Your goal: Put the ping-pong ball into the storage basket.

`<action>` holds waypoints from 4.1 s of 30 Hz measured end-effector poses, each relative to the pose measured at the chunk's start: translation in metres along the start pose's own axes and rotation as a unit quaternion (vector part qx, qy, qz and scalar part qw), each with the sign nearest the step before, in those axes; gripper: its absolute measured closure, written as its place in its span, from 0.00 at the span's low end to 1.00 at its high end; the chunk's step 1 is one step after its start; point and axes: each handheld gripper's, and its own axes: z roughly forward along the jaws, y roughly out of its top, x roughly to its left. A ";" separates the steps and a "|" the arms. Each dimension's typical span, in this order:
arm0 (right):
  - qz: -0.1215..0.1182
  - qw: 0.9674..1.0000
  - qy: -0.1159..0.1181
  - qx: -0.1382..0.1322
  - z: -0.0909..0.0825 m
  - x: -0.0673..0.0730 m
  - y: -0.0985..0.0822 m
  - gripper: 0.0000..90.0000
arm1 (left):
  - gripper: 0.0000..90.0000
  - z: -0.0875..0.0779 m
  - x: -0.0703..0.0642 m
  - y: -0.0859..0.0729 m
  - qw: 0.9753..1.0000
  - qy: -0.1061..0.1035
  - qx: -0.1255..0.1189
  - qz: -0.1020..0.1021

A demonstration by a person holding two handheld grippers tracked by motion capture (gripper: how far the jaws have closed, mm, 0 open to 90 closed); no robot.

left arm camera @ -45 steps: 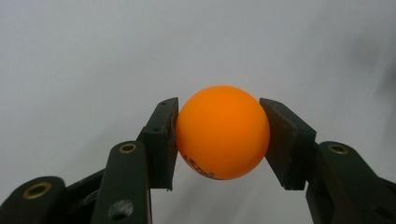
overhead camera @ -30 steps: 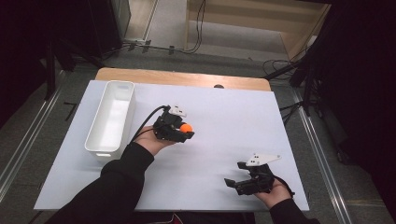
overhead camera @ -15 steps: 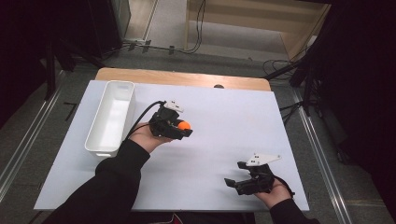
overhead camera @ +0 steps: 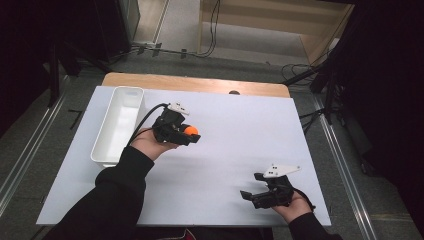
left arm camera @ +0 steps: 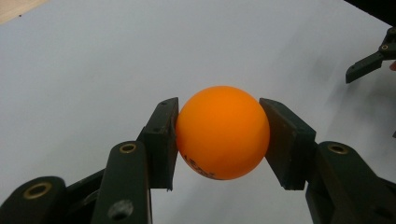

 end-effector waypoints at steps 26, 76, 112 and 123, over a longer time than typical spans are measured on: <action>0.000 1.000 -0.001 -0.004 -0.001 -0.001 0.000 0.15 | 0.56 -0.026 0.021 -0.002 1.000 0.017 -0.009 -0.022; 0.002 1.000 -0.001 -0.002 -0.001 0.001 0.000 0.15 | 0.56 -0.067 0.067 -0.018 0.995 0.073 -0.021 -0.069; 0.000 1.000 0.000 0.000 -0.001 0.000 0.000 0.15 | 0.56 -0.083 0.093 -0.032 0.986 0.120 -0.029 -0.111; 0.000 1.000 -0.001 0.000 0.000 0.000 0.000 0.15 | 0.56 -0.089 0.099 -0.035 0.978 0.155 -0.031 -0.138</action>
